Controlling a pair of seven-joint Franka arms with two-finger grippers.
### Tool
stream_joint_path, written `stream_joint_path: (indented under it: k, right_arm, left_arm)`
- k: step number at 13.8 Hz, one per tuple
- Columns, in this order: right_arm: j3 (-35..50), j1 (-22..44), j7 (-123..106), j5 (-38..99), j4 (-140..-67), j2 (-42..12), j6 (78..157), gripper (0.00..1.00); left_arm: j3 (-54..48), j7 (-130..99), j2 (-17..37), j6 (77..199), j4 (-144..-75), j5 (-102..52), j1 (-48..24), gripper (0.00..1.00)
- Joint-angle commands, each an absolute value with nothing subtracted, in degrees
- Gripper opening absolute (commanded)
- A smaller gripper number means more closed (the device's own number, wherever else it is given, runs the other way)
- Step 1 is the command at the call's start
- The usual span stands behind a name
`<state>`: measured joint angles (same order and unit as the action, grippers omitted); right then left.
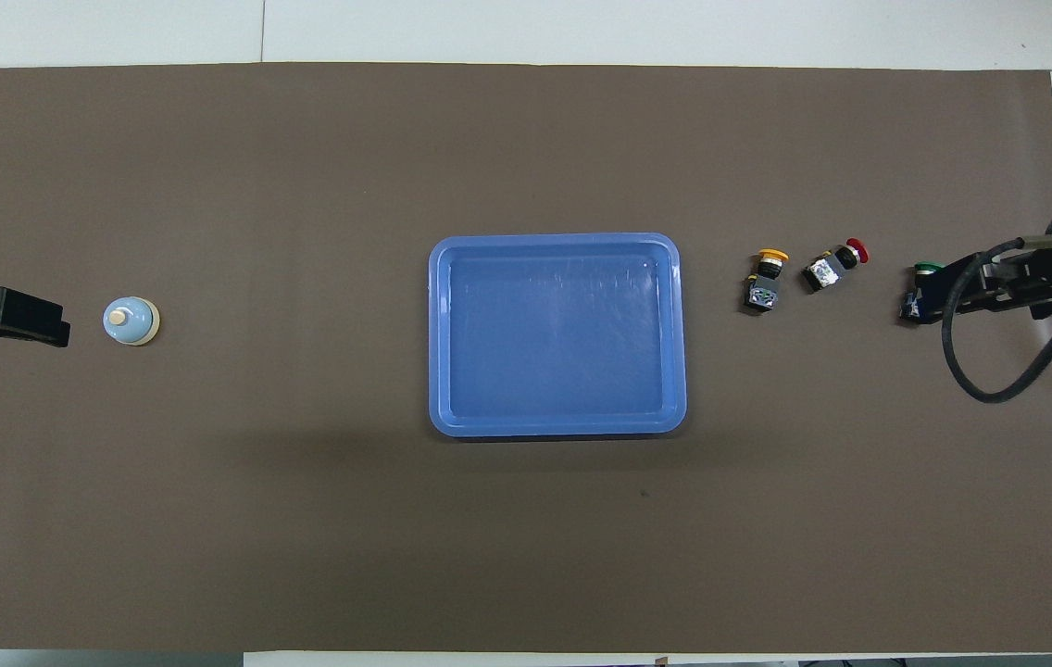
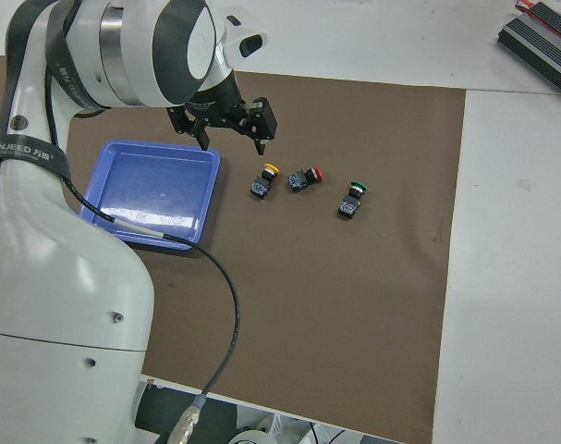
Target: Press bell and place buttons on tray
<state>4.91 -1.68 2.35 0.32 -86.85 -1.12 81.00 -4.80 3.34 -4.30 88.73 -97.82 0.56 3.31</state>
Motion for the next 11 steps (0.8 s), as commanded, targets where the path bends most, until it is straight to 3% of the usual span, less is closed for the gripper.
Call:
stream_joint_path:
  k: [1, 11]
  right_arm:
    - [5.1, -2.5, 0.7, 1.8, -88.5, 0.5, 80.8, 1.0]
    - [5.0, -2.5, 0.7, 1.8, -88.5, 0.5, 80.8, 1.0]
  left_arm:
    - [-4.5, 2.9, -5.2, 89.6, -98.3, 0.2, 3.3, 1.0]
    - [-4.5, 3.2, -5.2, 89.6, -98.5, 0.3, 2.6, 1.0]
